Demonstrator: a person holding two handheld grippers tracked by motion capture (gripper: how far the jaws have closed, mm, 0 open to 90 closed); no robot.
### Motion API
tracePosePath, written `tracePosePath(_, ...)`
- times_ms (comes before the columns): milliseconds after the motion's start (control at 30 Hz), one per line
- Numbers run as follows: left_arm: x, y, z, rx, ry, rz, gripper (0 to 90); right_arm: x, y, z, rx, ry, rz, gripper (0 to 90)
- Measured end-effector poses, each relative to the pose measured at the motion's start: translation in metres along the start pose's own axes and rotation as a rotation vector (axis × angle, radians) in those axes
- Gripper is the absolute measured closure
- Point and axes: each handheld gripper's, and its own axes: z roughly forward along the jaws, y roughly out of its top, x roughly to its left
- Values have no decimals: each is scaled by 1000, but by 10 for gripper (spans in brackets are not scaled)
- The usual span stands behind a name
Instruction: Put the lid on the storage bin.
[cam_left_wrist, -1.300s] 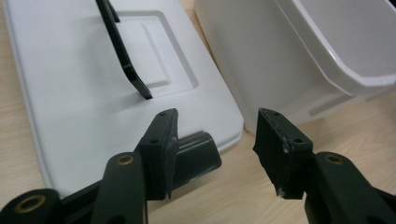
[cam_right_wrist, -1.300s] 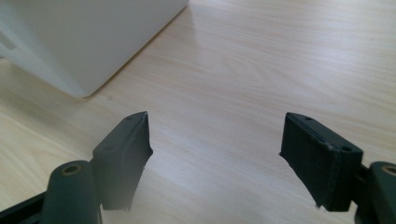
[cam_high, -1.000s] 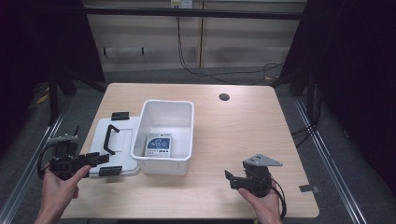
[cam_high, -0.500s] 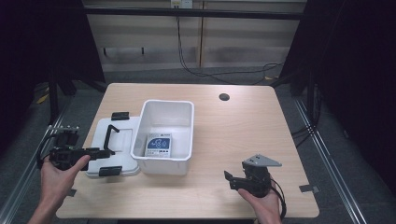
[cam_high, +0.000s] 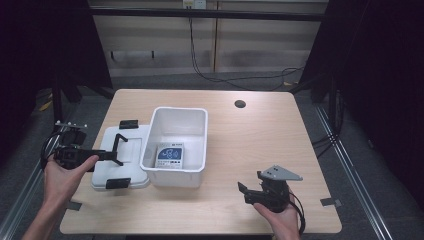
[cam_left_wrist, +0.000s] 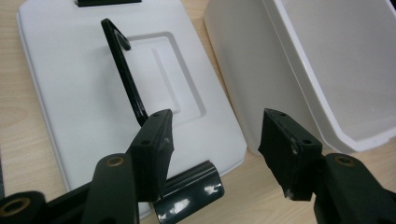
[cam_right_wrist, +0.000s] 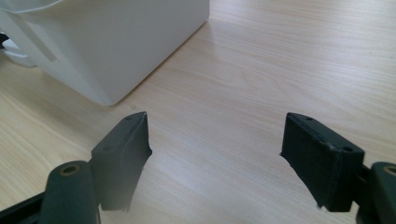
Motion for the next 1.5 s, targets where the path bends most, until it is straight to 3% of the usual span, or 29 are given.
tracePosePath(100, 1, 6, 2, 40, 17, 6, 459, 1, 0, 1, 4, 13, 3, 226)
tracePosePath(400, 6, 20, 4, 99, 71, 9, 490, 3, 1, 2, -2, 38, 5, 222)
tracePosePath(500, 5, 22, 8, 135, 90, 22, 547, 4, 1, 1, 2, 37, -11, 223)
tracePosePath(633, 9, 25, 15, 134, 93, -2, 562, 4, 1, 3, 14, 44, -13, 225)
tracePosePath(700, 11, 26, 20, 151, 117, -12, 587, 5, 1, 3, 17, 43, -11, 225)
tracePosePath(800, 12, 30, 29, 196, 125, -22, 590, 6, 0, 4, 23, 43, -22, 223)
tracePosePath(900, 13, 36, 33, 208, 130, -30, 590, 6, 0, 5, 31, 50, -23, 219)
tracePosePath(1067, 17, 47, 37, 194, 121, -73, 604, 7, 0, 6, 38, 54, -24, 216)
tracePosePath(1267, 12, 58, 45, 250, 169, -55, 636, 6, -1, 5, 43, 54, -20, 212)
tracePosePath(1500, 19, 64, 57, 300, 241, -70, 675, 7, -1, 6, 45, 59, -25, 212)
